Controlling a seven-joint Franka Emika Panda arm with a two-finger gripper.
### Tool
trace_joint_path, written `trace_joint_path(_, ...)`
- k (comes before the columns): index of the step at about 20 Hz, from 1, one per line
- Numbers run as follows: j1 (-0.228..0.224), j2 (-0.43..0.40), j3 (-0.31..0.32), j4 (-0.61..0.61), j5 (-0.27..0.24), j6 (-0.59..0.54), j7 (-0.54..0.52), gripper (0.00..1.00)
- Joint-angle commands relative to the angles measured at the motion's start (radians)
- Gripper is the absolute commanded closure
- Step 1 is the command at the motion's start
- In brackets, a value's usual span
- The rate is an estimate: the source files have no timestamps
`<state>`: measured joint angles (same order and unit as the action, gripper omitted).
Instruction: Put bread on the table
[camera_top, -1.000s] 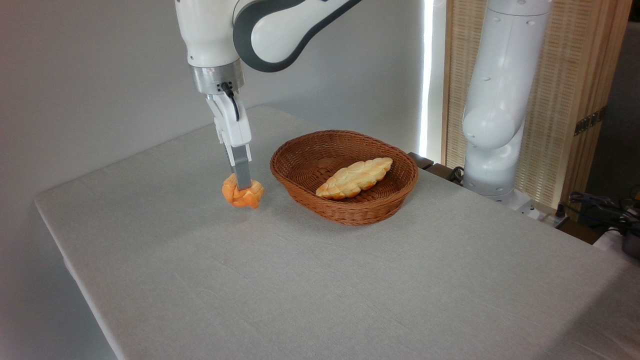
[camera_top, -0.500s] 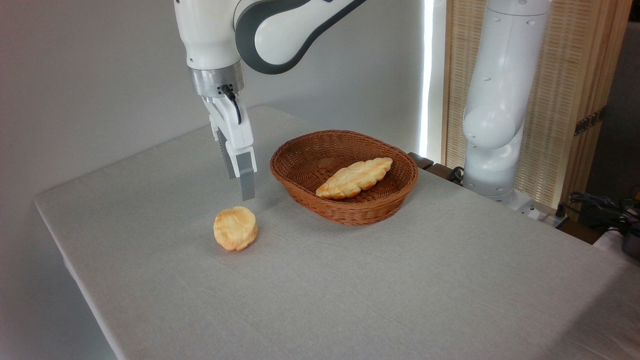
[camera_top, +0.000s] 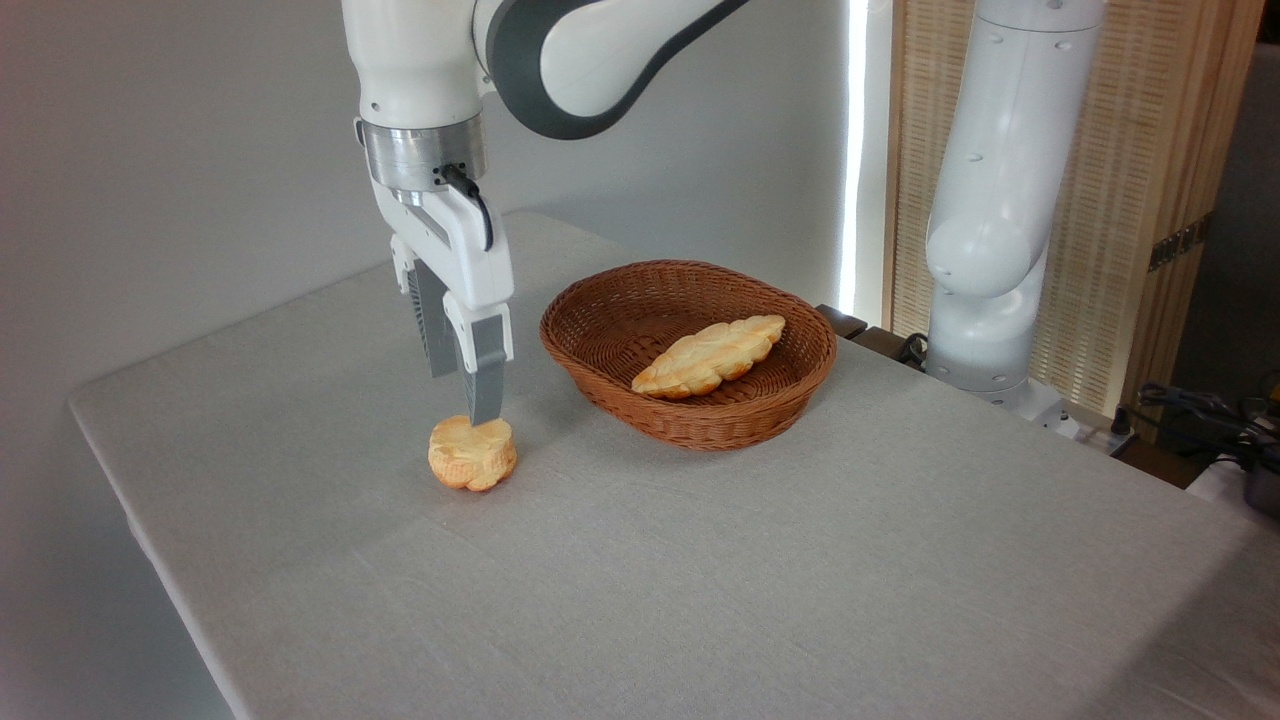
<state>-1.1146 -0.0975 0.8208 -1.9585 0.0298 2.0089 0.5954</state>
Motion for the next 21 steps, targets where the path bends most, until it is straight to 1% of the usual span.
trace_joint_path(1, 0.001, -0.010, 0.084, 0.021, 0.042, -0.015, 0.000, 0.00)
trace_joint_path(2, 0.012, -0.010, 0.093, 0.021, 0.042, -0.015, -0.002, 0.00)
trace_joint_path(4, 0.050, -0.010, 0.095, 0.021, 0.042, -0.024, -0.005, 0.00)
trace_joint_path(6, 0.070, -0.010, 0.095, 0.033, 0.042, -0.055, -0.005, 0.00)
trace_joint_path(10, 0.071, -0.010, 0.097, 0.033, 0.042, -0.079, -0.002, 0.00)
trace_joint_path(12, 0.091, -0.010, 0.095, 0.038, 0.041, -0.079, -0.002, 0.00)
trace_joint_path(15, 0.093, -0.010, 0.095, 0.070, 0.032, -0.091, -0.008, 0.00)
trace_joint_path(19, 0.093, -0.021, 0.097, 0.113, 0.036, -0.104, -0.023, 0.00)
trace_joint_path(20, 0.096, -0.021, 0.097, 0.113, 0.036, -0.105, -0.014, 0.00)
trace_joint_path(21, 0.108, -0.021, 0.097, 0.113, 0.038, -0.111, -0.009, 0.00)
